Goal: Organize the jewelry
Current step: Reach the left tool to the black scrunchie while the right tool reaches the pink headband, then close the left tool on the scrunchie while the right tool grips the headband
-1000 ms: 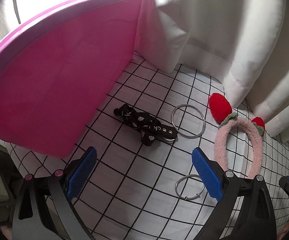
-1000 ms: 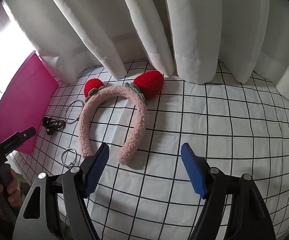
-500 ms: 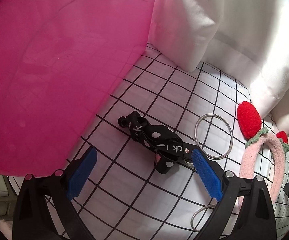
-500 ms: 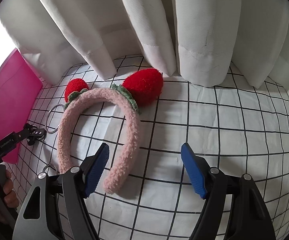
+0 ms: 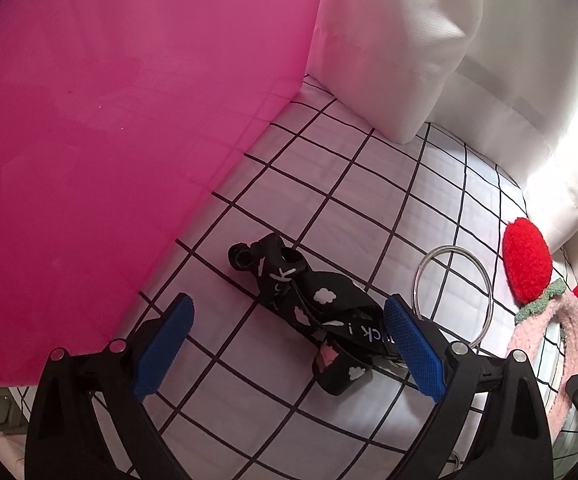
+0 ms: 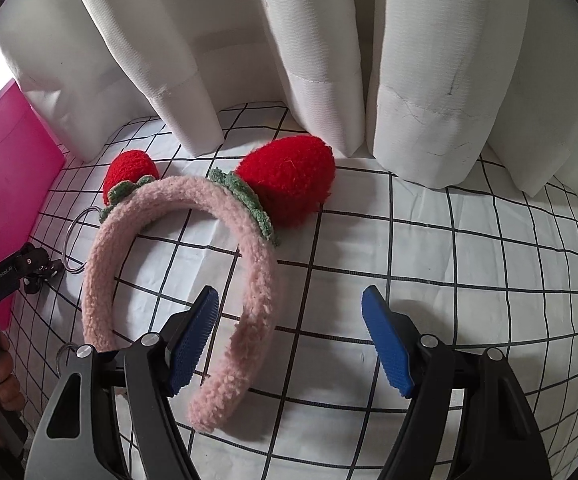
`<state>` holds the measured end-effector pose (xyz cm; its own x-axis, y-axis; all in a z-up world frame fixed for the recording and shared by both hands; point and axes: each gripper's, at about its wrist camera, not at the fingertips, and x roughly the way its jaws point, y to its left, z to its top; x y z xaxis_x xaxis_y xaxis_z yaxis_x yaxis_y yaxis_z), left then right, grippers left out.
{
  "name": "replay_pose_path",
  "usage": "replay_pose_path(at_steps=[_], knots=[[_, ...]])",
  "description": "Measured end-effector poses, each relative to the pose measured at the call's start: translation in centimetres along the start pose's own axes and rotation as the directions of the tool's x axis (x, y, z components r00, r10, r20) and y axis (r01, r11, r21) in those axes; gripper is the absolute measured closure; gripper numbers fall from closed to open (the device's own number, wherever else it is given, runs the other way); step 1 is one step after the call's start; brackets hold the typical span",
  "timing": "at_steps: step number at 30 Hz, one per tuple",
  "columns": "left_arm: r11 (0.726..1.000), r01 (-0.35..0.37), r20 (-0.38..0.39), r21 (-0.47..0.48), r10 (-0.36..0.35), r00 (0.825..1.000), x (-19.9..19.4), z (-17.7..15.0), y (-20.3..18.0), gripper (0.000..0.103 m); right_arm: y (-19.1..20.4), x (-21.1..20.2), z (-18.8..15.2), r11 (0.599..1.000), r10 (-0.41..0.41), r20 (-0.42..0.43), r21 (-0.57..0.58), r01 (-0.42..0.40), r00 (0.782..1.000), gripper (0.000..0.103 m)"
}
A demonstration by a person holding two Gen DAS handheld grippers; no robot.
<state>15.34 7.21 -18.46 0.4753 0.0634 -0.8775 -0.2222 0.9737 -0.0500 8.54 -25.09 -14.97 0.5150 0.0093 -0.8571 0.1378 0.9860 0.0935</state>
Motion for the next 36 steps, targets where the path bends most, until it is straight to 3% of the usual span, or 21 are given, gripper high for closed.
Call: replay_pose_path(at_steps=[13,26,30,32,35,36], knots=[[1.0,-0.021,0.043,0.023,0.02,0.999,1.4,-0.2,0.0,0.007,1.2,2.0,1.0,0.999,-0.032,-0.006,-0.044,0.032,0.999,0.032],[0.999,-0.032,0.085,0.037,0.029,0.996,0.6,-2.5,-0.2,0.008,4.1,4.0,1.7,0.991,-0.078,0.06,-0.104,0.084,0.995,0.033],[0.999,-0.034,0.093,0.033,0.031,0.995,-0.2,-3.3,0.2,0.021,5.1,4.1,1.4,0.99,-0.061,0.066,-0.124,0.069,0.996,0.046],[0.999,-0.033,0.102,0.039,0.029,0.994,-0.9,-3.7,0.6,0.033,5.7,4.0,1.3,0.987,-0.054,0.069,-0.145,0.064,0.996,0.064],[0.998,-0.022,0.112,0.057,0.015,0.994,-1.7,-4.0,0.6,0.058,6.8,4.1,1.2,0.982,-0.056,0.07,-0.174,0.067,0.996,0.084],[0.998,-0.015,0.114,0.066,0.008,0.993,-1.9,-4.2,0.6,0.073,6.9,4.0,1.2,0.982,-0.055,0.071,-0.178,0.067,0.996,0.091]])
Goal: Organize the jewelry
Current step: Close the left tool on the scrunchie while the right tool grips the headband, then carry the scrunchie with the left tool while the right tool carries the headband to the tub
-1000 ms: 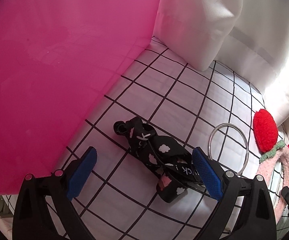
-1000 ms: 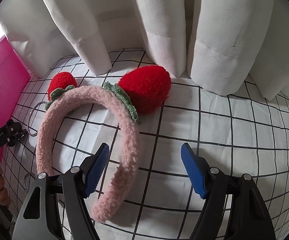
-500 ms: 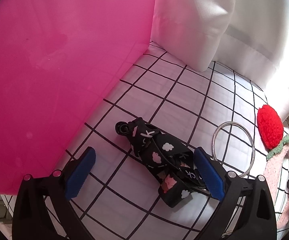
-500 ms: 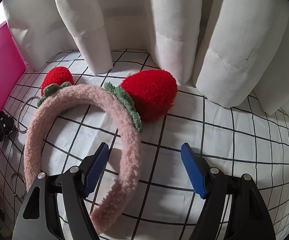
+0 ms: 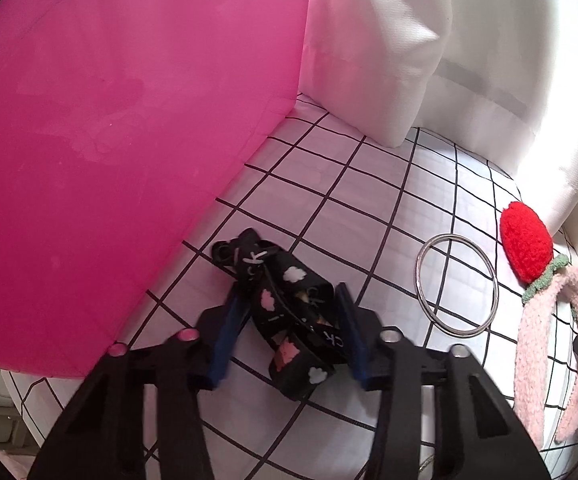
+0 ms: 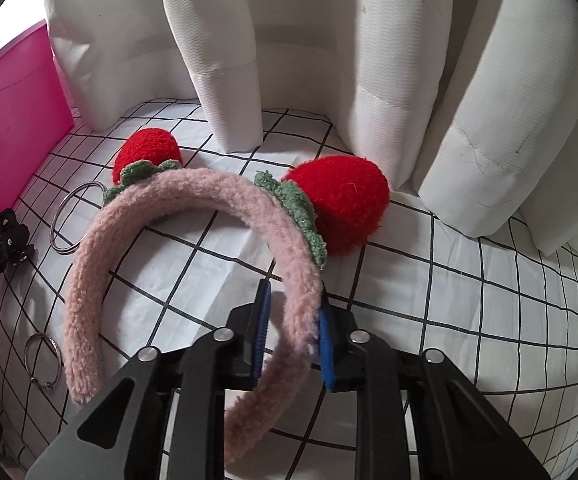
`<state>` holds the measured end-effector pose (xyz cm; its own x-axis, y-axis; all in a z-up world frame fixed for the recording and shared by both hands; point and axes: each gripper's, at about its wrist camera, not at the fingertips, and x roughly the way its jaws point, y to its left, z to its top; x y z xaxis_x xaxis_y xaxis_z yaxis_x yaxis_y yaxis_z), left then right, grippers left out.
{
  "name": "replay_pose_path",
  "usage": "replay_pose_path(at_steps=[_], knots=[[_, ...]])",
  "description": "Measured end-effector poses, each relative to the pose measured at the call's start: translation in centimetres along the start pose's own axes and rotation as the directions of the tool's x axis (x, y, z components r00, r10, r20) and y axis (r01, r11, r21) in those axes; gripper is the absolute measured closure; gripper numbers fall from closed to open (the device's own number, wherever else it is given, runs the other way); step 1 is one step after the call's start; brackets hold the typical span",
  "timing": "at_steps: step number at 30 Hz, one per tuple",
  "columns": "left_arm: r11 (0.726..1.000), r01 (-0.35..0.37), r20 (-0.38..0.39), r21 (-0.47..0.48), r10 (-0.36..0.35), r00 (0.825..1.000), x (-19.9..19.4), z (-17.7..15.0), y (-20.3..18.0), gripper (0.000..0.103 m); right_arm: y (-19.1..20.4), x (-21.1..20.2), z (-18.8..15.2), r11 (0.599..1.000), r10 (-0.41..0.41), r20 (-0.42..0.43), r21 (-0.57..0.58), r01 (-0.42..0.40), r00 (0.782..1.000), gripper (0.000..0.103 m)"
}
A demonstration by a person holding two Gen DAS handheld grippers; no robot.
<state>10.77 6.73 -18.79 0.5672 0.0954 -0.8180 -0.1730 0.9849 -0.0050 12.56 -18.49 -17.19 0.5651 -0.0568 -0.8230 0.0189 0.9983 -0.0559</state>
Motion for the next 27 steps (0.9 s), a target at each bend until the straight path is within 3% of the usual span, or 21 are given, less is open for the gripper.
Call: replay_pose_path(at_steps=[1,7,27], knots=[[1.0,0.003,0.0,0.011,-0.003,1.0,-0.2,-0.2,-0.1,0.084,0.3,0.0,-0.1,1.0,0.0,0.0,0.001,0.0,1.0,0.091],[0.999,0.035,-0.012,0.018,-0.034,0.999,-1.4,-0.8,0.3,0.092,-0.4,-0.8,-0.7,0.997,0.053,0.018,0.054,-0.054,0.998,0.092],[0.986,0.14,0.075,0.095,-0.147,0.986,-11.2,-0.8,-0.6,0.092,-3.4,-10.5,-2.5,0.998,0.045,0.133,0.029,-0.05,0.99,0.092]])
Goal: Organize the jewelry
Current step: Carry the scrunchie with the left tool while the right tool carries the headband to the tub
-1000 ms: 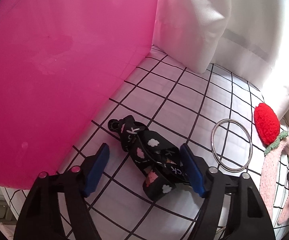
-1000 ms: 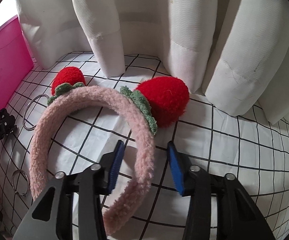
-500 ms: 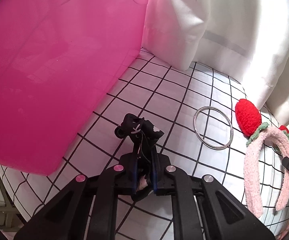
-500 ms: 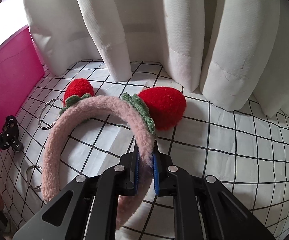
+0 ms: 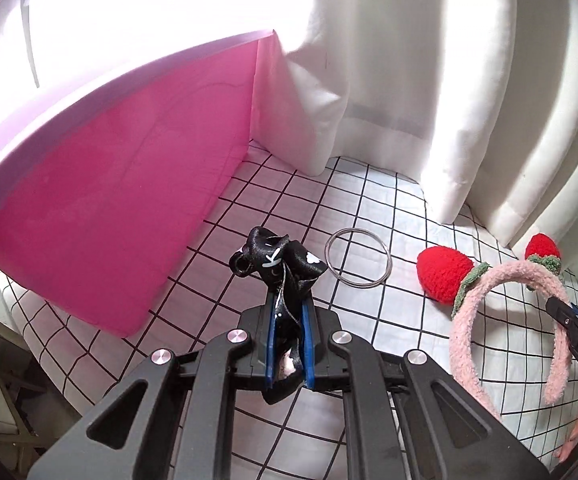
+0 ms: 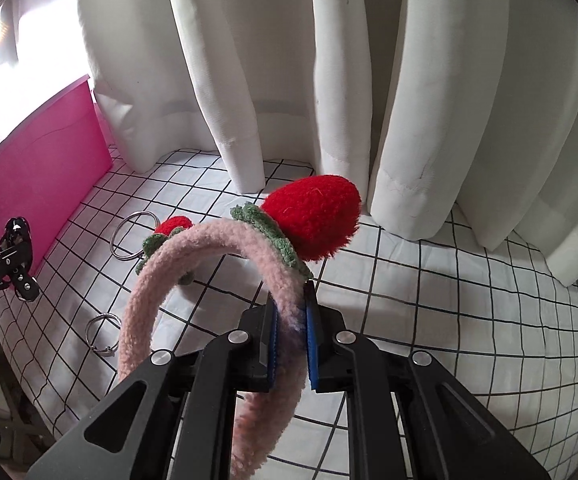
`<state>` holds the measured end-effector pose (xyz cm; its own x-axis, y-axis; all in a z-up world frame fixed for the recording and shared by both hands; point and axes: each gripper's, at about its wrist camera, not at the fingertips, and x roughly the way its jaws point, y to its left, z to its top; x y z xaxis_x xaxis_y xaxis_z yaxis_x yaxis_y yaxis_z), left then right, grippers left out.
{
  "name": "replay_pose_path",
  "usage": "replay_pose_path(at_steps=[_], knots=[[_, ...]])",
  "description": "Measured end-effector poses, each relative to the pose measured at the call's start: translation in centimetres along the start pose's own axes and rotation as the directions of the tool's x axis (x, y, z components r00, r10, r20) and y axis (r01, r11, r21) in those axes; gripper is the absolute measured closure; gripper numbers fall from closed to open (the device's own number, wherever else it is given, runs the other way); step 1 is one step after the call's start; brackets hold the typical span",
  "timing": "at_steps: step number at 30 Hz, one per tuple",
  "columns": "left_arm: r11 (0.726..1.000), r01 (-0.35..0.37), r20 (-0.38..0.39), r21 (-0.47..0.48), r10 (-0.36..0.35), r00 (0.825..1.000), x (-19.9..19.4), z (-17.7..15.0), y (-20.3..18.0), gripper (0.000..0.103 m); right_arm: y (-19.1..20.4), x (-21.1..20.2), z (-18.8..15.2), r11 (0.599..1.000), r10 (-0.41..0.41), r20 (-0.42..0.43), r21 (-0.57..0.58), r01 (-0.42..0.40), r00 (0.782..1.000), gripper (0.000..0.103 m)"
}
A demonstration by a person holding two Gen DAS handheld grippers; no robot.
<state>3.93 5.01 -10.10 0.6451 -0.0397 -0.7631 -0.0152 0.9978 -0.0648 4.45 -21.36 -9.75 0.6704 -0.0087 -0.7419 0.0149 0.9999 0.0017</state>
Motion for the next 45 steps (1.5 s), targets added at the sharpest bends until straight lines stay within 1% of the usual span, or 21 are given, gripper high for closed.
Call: replay_pose_path(at_steps=[5,11,15,21,28,34,38,41,45], knots=[[0.999,0.035,0.031,0.017,-0.036,0.999,-2.4,0.9,-0.9,0.092,-1.0,-3.9,0.8,1.0,-0.002,0.049,-0.006,0.002,0.999,0.092],[0.997,0.077,0.104,0.027,-0.08,0.991,-6.5,2.8,-1.5,0.092,-0.3,-8.2,2.6,0.999,0.006,0.126,-0.044,-0.001,0.992,0.092],[0.995,0.089,0.174,0.034,-0.093,0.98,-9.1,4.5,-1.2,0.092,0.9,-11.0,4.3,0.997,0.03,0.189,-0.073,-0.016,0.982,0.092],[0.997,0.072,0.255,0.019,-0.075,0.964,-12.1,6.7,0.7,0.092,3.9,-14.0,7.2,0.989,0.09,0.275,-0.135,-0.055,0.957,0.092],[0.999,0.027,0.344,-0.022,-0.018,0.939,-14.8,9.3,4.9,0.092,9.1,-15.8,10.3,0.967,0.191,0.336,-0.226,-0.118,0.922,0.092],[0.997,-0.039,0.384,-0.067,0.062,0.921,-15.8,10.9,9.6,0.092,14.9,-15.6,12.8,0.933,0.279,0.344,-0.318,-0.168,0.897,0.092],[0.991,-0.067,0.377,-0.112,0.105,0.92,-15.6,11.9,13.0,0.092,18.9,-14.9,14.4,0.908,0.332,0.327,-0.366,-0.206,0.885,0.092],[0.986,-0.09,0.373,-0.142,0.137,0.918,-15.4,12.0,15.3,0.092,21.6,-14.3,15.4,0.891,0.358,0.312,-0.396,-0.222,0.88,0.092],[0.977,-0.111,0.338,-0.184,0.169,0.926,-13.4,13.0,18.6,0.092,26.0,-11.9,17.1,0.872,0.372,0.272,-0.431,-0.233,0.888,0.092]])
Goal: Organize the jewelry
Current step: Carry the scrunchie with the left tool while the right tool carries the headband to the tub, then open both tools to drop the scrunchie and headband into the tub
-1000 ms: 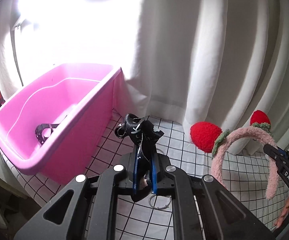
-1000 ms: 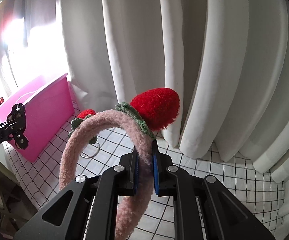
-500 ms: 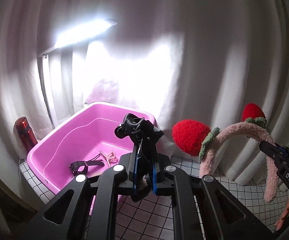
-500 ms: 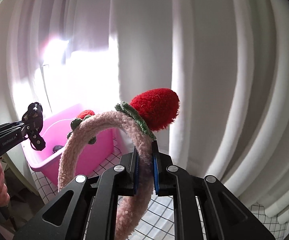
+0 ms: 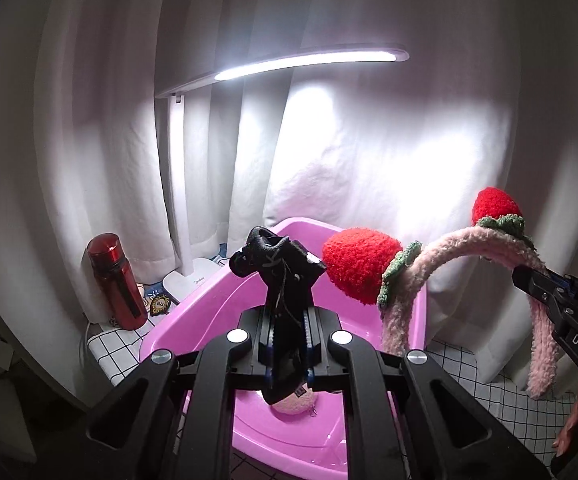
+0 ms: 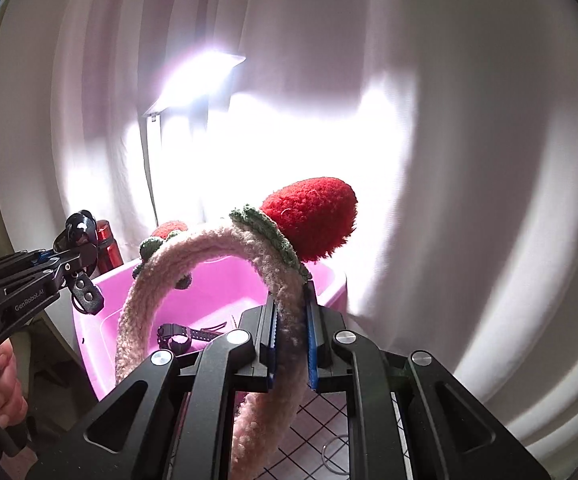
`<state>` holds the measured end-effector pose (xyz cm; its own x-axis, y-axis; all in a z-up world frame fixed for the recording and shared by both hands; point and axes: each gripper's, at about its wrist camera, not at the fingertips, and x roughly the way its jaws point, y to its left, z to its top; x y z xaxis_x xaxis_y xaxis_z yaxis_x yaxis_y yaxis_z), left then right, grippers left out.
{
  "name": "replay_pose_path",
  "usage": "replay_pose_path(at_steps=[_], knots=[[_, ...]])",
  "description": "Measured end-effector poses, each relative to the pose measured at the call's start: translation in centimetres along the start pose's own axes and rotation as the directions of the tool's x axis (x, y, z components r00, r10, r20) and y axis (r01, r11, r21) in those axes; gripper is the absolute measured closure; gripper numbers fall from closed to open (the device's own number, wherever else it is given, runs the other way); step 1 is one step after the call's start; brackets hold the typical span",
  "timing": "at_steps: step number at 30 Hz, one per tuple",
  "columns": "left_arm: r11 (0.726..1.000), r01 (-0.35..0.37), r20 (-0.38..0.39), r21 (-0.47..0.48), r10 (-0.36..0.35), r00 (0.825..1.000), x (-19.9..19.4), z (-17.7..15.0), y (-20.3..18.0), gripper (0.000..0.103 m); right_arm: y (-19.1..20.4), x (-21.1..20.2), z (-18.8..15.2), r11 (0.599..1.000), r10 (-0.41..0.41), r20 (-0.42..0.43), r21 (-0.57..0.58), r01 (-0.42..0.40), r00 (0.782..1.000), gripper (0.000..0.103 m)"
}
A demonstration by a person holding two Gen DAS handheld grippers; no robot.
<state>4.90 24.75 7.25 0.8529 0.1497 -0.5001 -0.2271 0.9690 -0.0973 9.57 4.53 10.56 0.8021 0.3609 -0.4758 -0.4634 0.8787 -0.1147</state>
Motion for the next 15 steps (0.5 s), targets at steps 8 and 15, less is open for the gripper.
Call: replay_pose_path(at_steps=[8,15], knots=[[0.998,-0.062,-0.106,-0.032,0.059,0.993,6.2,-0.2,2.8,0.092,3.0,8.3,0.5,0.999,0.015,-0.134,-0.037,-0.02,0.991,0.092],[0.995,-0.096,-0.209,-0.036,0.087,0.974,10.0,-1.6,3.7,0.092,5.1,13.1,0.8,0.998,0.001,-0.223,-0.065,-0.016,0.975,0.092]])
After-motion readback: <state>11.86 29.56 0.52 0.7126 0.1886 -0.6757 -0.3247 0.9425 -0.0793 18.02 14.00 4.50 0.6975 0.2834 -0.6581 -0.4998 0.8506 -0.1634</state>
